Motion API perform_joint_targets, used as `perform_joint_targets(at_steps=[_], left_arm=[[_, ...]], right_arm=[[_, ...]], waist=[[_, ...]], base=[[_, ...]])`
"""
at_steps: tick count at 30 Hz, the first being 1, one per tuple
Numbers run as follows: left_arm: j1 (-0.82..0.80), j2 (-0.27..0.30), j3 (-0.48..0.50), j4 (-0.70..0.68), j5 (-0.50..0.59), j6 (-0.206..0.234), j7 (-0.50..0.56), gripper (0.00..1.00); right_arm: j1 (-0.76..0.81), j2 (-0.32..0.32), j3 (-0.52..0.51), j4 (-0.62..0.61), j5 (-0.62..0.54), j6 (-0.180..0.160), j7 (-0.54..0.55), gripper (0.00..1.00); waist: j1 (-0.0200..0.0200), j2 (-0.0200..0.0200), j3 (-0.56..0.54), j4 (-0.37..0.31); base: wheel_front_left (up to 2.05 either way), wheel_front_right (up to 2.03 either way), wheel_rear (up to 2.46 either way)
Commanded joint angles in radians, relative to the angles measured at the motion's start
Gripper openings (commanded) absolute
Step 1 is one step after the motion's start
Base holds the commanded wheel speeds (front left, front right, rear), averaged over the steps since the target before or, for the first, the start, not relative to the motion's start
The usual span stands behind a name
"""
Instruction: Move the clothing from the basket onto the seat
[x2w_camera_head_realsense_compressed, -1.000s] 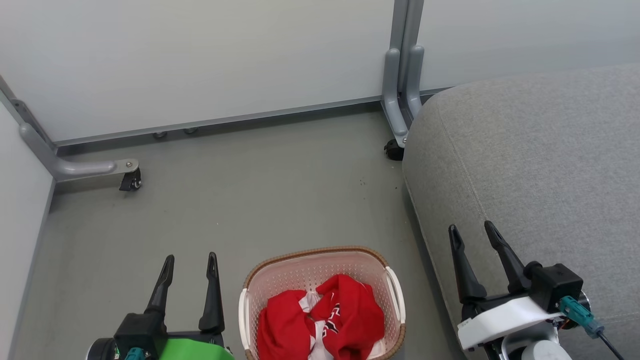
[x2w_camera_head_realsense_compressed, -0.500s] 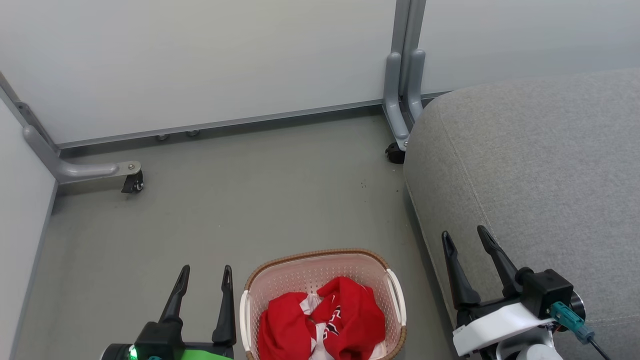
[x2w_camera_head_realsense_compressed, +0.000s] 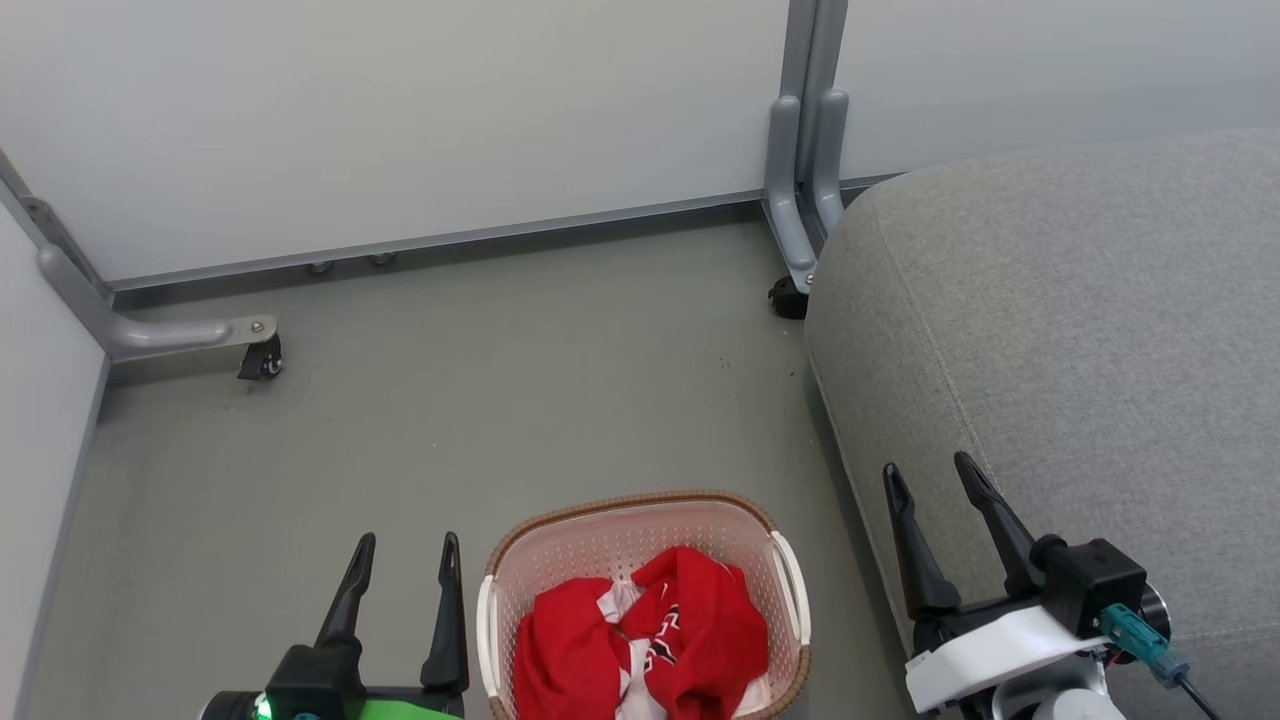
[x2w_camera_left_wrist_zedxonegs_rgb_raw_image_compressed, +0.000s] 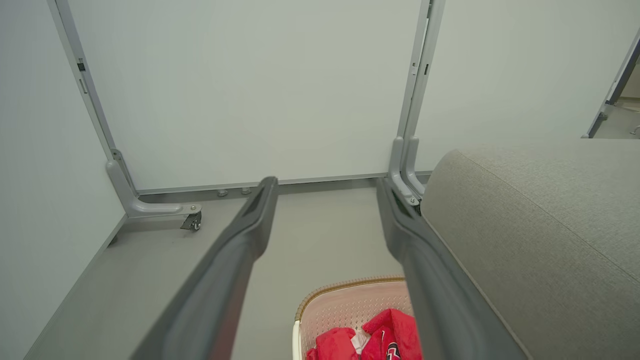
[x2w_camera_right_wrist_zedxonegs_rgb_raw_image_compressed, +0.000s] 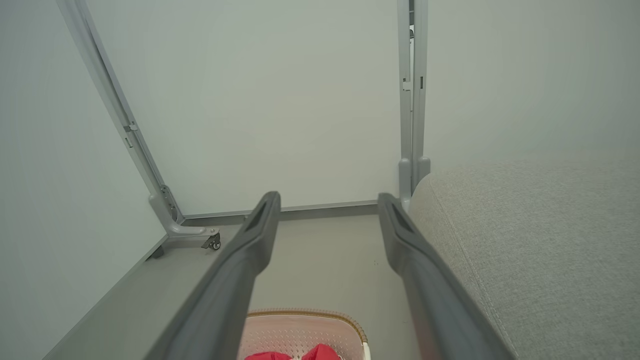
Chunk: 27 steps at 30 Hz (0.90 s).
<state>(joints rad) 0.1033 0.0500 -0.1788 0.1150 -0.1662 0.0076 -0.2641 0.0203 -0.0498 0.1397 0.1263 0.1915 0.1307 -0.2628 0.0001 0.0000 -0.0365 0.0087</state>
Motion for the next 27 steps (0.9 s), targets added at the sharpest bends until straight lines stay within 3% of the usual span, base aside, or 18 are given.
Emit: perform_joint_targets(at_steps=[1, 8, 17, 22, 27], left_arm=[[0.009, 0.001, 0.001, 0.006, 0.004, 0.0, -0.001, 1.0], [-0.02, 0.001, -0.014, 0.064, 0.021, 0.007, -0.001, 1.0], [-0.163, 0.007, -0.041, 0.232, 0.123, -0.014, -0.001, 1.0], [-0.296, 0.053, -0.084, 0.401, 0.204, -0.028, -0.001, 1.0], [-0.461, 0.126, -0.19, 0.586, 0.324, -0.031, -0.001, 1.0]], right_arm=[[0.004, -0.001, -0.001, 0.002, 0.007, 0.0, -0.003, 1.0], [-0.019, -0.002, -0.015, -0.001, 0.001, 0.0, -0.003, 1.0], [-0.092, -0.001, -0.029, -0.06, 0.016, 0.0, -0.003, 1.0], [-0.132, 0.0, -0.018, -0.077, 0.029, 0.0, -0.003, 1.0], [-0.173, -0.001, 0.012, -0.087, 0.061, 0.0, -0.003, 1.0]], waist=[[-0.0001, 0.0, 0.009, -0.006], [-0.0001, 0.0, 0.074, -0.054], [-0.0001, 0.0, 0.293, -0.146], [-0.0001, 0.0, 0.432, -0.19], [-0.0001, 0.0, 0.554, -0.23]], base=[[0.0, 0.0, 0.0], [0.0, 0.0, 0.0], [0.0, 0.0, 0.0], [0.0, 0.0, 0.0], [0.0, 0.0, 0.0]])
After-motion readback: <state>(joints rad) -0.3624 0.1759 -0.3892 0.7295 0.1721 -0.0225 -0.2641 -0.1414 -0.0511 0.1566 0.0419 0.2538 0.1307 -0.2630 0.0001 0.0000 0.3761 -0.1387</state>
